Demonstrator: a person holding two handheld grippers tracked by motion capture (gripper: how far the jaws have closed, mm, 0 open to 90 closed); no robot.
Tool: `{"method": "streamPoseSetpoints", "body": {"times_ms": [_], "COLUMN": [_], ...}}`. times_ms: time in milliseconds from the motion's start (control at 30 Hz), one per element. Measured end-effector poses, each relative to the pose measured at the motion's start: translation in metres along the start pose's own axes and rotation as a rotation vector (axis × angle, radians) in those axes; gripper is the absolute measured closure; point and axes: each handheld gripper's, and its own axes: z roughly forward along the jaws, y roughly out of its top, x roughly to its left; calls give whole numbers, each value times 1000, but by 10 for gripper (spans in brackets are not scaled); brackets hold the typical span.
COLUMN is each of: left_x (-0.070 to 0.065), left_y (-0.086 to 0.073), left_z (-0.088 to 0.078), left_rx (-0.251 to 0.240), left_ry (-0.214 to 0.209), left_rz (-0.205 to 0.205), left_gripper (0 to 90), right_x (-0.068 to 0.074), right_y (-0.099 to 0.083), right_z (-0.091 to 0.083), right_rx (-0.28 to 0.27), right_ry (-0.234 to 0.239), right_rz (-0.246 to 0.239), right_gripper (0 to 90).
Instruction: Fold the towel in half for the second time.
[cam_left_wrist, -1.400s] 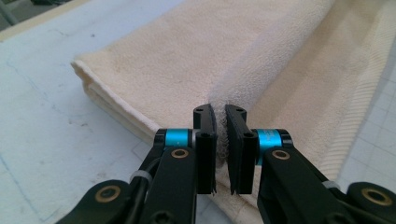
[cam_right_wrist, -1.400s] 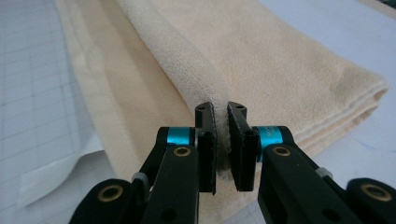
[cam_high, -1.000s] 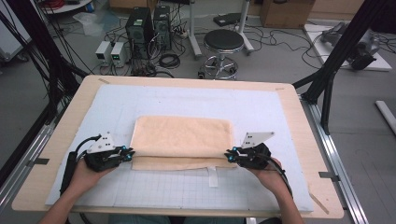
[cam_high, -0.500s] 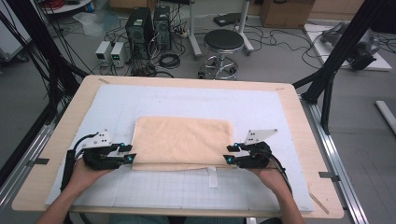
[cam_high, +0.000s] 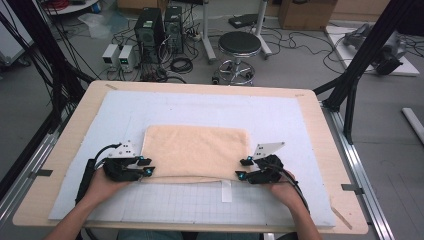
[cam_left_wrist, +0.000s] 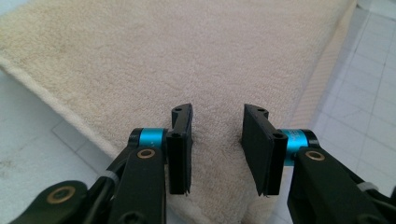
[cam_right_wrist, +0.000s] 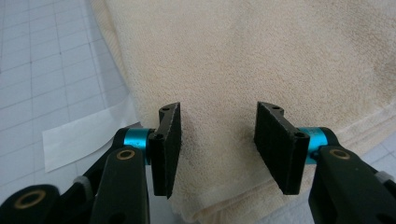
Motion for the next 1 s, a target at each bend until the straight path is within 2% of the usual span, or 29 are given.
{"method": "streamPoseSetpoints", "body": {"times_ms": [67,167,333,433,567,733,800,933,1000], "left_x": [-1,-2,1,6,12,19,22,29,31], "left_y": [-2,-1,3,8,17,24,26,27,25], "left_z": [1,1,-3,-6,-9,-9,-7,-6,-5], "left_rx": [-4,6,-12,-38,-96,-139,-125,-138,-131], "left_ry": [5,14,32,55,93,112,127,148,148], "left_rz": [-14,4,-9,-35,-62,-106,-123,-135,-154], "left_gripper": [632,631,575,523,483,451,427,386,362], "right_x": [1,2,3,-1,-7,-19,-23,-29,-30], "right_y": [0,0,2,7,18,27,29,27,26], "right_z": [2,2,-2,-5,-10,-9,-7,-2,-1], "right_rx": [6,10,-22,-44,-81,-100,-102,-106,-101], "right_ry": [-12,-15,-26,-54,-106,-151,-170,-190,-196], "right_rz": [-16,-20,3,22,42,68,77,109,115], "right_gripper": [512,511,480,447,419,384,372,353,344]}}
